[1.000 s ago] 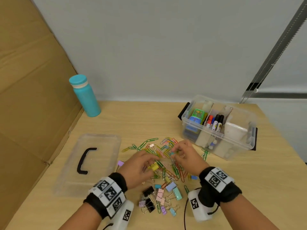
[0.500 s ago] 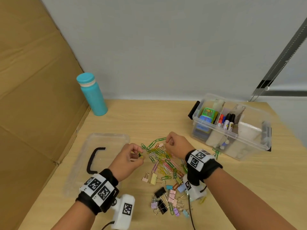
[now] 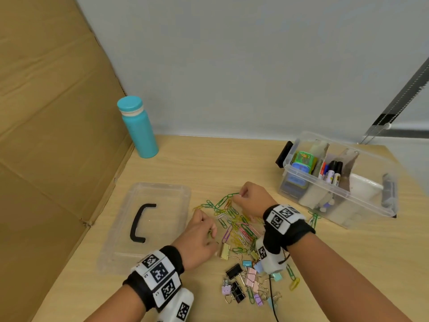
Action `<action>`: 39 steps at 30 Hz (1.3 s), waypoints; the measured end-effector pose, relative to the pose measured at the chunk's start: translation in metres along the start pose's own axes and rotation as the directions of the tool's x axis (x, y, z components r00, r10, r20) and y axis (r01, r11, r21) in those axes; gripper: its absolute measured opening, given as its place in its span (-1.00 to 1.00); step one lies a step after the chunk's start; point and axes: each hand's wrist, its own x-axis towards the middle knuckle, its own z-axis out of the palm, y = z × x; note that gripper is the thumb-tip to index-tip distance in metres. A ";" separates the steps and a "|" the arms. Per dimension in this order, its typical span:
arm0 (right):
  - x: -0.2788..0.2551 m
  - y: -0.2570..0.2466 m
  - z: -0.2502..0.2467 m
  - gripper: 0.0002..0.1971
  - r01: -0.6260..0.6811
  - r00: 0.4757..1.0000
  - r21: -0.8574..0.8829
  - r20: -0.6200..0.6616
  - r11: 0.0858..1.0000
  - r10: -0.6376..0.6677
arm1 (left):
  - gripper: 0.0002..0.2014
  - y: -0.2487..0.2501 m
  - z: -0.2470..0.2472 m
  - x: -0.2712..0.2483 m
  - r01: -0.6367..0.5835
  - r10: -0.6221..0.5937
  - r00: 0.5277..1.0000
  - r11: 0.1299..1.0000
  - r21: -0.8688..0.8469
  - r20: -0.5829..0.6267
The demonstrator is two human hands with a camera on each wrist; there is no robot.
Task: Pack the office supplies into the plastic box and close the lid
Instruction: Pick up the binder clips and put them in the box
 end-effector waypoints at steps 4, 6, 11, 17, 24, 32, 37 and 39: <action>-0.026 0.018 -0.009 -0.85 -0.093 0.995 0.547 0.030 0.832 0.091 | -0.68 -0.001 0.012 0.001 -0.083 0.069 0.995 0.971 0.222 0.074; -0.041 0.030 -0.013 -0.94 -0.090 0.996 0.639 0.041 0.764 0.084 | -0.57 -0.004 0.017 0.004 -0.101 0.066 0.991 0.938 0.331 0.116; -0.078 0.061 -0.024 -0.90 -0.015 0.999 0.555 -0.035 0.832 0.041 | -0.58 -0.002 0.022 0.010 -0.116 0.042 0.983 0.895 0.430 0.178; -0.126 0.064 -0.066 -0.84 0.133 0.981 0.367 -0.179 0.921 -0.071 | -0.61 0.008 0.012 0.010 -0.100 0.075 0.993 0.945 0.311 0.090; -0.125 0.084 -0.173 -0.82 0.157 0.818 0.164 -0.574 0.974 -0.035 | -0.67 0.023 -0.001 0.018 -0.026 0.028 1.000 0.991 0.135 -0.012; -0.039 0.146 -0.243 -0.75 -0.193 0.954 -0.129 -0.255 0.973 0.156 | -0.69 0.044 0.018 0.024 -0.002 0.004 1.000 0.995 0.103 -0.013; -0.039 0.159 -0.250 -0.60 -0.154 0.977 -0.197 -0.175 0.968 0.120 | -0.72 0.061 0.029 0.027 -0.004 0.004 1.000 0.997 0.082 -0.006; -0.053 0.160 -0.242 -0.61 -0.130 0.937 -0.121 -0.340 0.984 0.082 | -0.71 0.071 0.032 0.029 -0.021 0.022 1.000 0.998 0.059 -0.014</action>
